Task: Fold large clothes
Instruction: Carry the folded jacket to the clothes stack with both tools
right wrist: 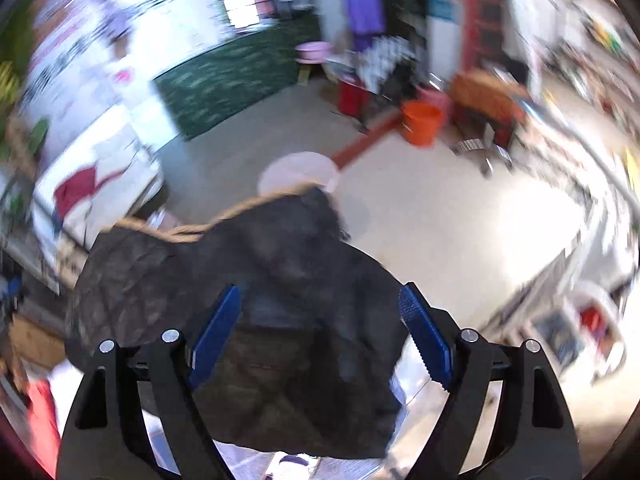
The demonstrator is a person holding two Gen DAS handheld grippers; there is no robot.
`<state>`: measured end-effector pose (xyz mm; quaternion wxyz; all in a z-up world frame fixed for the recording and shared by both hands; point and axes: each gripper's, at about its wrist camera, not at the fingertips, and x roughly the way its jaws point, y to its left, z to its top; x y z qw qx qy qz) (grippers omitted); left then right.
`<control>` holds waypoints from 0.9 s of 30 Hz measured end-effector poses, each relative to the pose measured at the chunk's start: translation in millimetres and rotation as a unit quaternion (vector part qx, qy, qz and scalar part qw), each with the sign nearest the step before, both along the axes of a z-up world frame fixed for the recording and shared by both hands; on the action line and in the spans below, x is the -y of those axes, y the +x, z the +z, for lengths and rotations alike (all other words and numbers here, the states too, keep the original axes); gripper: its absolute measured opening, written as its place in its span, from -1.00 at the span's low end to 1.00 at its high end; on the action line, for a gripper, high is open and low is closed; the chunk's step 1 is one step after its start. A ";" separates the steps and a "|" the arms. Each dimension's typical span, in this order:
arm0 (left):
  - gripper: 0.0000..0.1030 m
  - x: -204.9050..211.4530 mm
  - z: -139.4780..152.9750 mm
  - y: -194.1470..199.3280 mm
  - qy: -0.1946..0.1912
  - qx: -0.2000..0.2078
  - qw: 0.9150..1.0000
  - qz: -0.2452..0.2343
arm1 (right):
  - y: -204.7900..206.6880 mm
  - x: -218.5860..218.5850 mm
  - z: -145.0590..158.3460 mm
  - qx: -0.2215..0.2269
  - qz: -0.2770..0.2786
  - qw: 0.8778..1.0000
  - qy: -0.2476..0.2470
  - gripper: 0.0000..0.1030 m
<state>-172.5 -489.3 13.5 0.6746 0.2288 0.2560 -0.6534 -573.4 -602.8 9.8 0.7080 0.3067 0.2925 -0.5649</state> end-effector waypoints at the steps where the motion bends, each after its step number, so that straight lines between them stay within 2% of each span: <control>1: 0.89 8.2 -3.9 -11.3 0.007 0.005 1.000 -0.016 | 15.9 2.4 0.8 -0.010 0.029 1.000 -0.003 0.61; 2: 0.89 19.0 -12.9 -23.9 0.021 0.012 0.999 -0.031 | 32.3 5.7 -0.7 -0.018 0.058 0.998 -0.007 0.61; 5: 0.89 50.5 -46.9 -39.3 0.076 0.032 0.996 -0.025 | 61.2 20.4 -17.2 -0.034 0.112 0.993 0.004 0.61; 7: 0.91 65.9 -73.8 -37.7 0.114 0.045 0.992 -0.011 | 72.5 39.6 -38.1 -0.063 0.132 0.989 0.019 0.61; 8: 0.91 69.9 -88.0 -32.2 0.129 0.030 0.991 -0.012 | 75.0 46.5 -50.0 -0.079 0.129 0.988 0.034 0.61; 9: 0.91 71.4 -96.9 -25.5 0.137 0.004 0.990 -0.017 | 67.5 61.6 -70.7 -0.095 0.105 0.988 0.067 0.79; 11: 0.92 72.5 -109.6 -10.5 0.146 -0.053 0.988 -0.016 | 42.8 77.3 -96.5 -0.011 0.077 0.989 0.127 0.83; 12: 0.92 72.7 -111.7 -9.7 0.150 -0.061 0.987 -0.014 | 30.1 81.7 -110.0 0.030 0.065 0.986 0.149 0.84; 13: 0.92 73.3 -111.5 -12.7 0.149 -0.053 0.987 -0.014 | 28.6 81.7 -116.4 0.032 0.071 0.985 0.153 0.85; 15: 0.92 74.4 -110.6 -25.9 0.142 -0.004 0.990 -0.020 | 31.4 79.1 -119.7 0.022 0.078 0.987 0.142 0.88; 17: 0.92 76.6 -111.2 -34.5 0.142 0.023 0.989 -0.018 | 34.4 79.7 -120.6 0.020 0.071 0.988 0.137 0.89; 22: 0.91 73.9 -100.2 -37.4 0.149 0.012 0.989 0.012 | 41.0 75.3 -115.1 0.010 0.060 0.991 0.120 0.89; 27: 0.89 60.5 -75.7 -51.3 0.129 0.063 0.990 0.014 | 45.7 45.9 -91.0 -0.013 0.031 0.996 0.085 0.89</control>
